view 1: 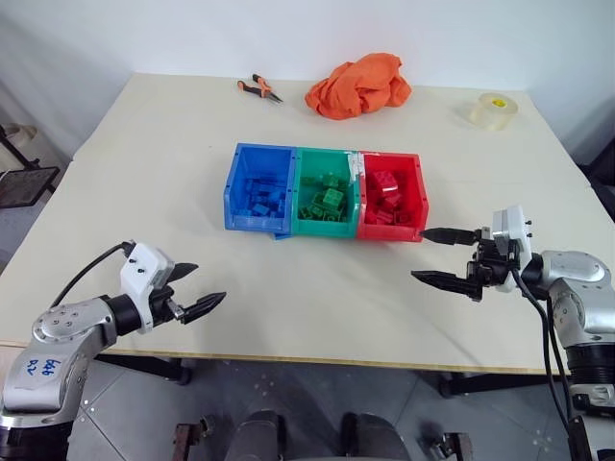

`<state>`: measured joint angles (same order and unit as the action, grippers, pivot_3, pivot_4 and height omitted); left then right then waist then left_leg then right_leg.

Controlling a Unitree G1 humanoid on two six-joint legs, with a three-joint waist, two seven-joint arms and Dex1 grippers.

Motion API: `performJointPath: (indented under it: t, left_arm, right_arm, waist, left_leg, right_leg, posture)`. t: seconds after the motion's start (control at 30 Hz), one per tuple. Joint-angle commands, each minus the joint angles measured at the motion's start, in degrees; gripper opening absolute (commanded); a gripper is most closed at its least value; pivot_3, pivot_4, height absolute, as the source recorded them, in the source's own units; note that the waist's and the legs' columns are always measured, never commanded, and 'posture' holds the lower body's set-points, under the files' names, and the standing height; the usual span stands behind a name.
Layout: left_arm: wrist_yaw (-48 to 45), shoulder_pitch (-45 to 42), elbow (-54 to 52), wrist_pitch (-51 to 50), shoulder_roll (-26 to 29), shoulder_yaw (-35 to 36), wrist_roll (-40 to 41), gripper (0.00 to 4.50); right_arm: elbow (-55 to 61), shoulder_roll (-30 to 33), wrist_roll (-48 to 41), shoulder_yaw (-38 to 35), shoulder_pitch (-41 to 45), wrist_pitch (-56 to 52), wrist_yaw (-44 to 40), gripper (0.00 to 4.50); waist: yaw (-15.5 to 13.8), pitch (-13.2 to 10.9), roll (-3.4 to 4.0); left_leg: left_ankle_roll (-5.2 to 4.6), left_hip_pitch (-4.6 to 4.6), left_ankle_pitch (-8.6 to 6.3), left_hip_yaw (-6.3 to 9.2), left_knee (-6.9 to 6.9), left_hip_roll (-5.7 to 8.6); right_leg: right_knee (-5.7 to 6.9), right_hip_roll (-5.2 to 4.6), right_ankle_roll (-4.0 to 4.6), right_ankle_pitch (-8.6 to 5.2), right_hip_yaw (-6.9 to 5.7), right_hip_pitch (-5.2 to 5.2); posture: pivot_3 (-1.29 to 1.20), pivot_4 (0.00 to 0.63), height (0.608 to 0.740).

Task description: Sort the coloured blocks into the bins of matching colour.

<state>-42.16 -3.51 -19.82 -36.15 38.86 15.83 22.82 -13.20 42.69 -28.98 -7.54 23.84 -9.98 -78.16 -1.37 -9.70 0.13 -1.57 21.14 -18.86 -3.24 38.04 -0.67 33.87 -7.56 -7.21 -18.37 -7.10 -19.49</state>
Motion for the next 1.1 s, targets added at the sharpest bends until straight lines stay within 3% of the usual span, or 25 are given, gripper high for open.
performJointPath:
  t: [0.03, 0.43, 1.1]
  left_arm:
    - [3.3, -4.1, -0.8, 1.1, -2.9, -3.8, -0.6, 4.49]
    - [12.3, -15.6, 15.3, 8.8, -15.7, -17.8, -10.7, 4.49]
    - [11.4, -31.3, 41.1, 20.3, -23.2, -20.6, -16.1, 4.49]
  right_arm:
    - [1.3, 0.2, -0.5, -1.1, 0.0, 0.6, -0.4, 4.5]
    - [5.7, 1.9, -1.6, -3.3, -3.8, -1.7, 0.6, 4.5]
    - [6.2, 4.1, -1.7, -3.7, -3.6, -3.9, -0.2, 4.5]
  waist:
    - [0.0, 0.0, 0.0]
    - [-0.1, 0.0, 0.0]
    - [-0.5, 0.0, -0.02]
  left_leg:
    - [0.0, 0.0, 0.0, -0.02, 0.0, 0.01]
    - [-0.02, -0.05, 0.01, -0.29, 0.01, -0.02]
    - [-0.08, -0.03, 0.04, -0.27, 0.08, 0.08]
  right_leg:
    - [0.0, 0.03, 0.0, 0.0, 0.0, 0.0]
    - [0.08, 0.24, -0.01, 0.01, -0.36, -0.08]
    - [0.08, 0.2, -0.05, 0.02, -0.46, -0.04]
  posture:
    - [0.0, 0.15, 0.74]
    - [0.0, 0.15, 0.74]
    - [0.0, 0.15, 0.74]
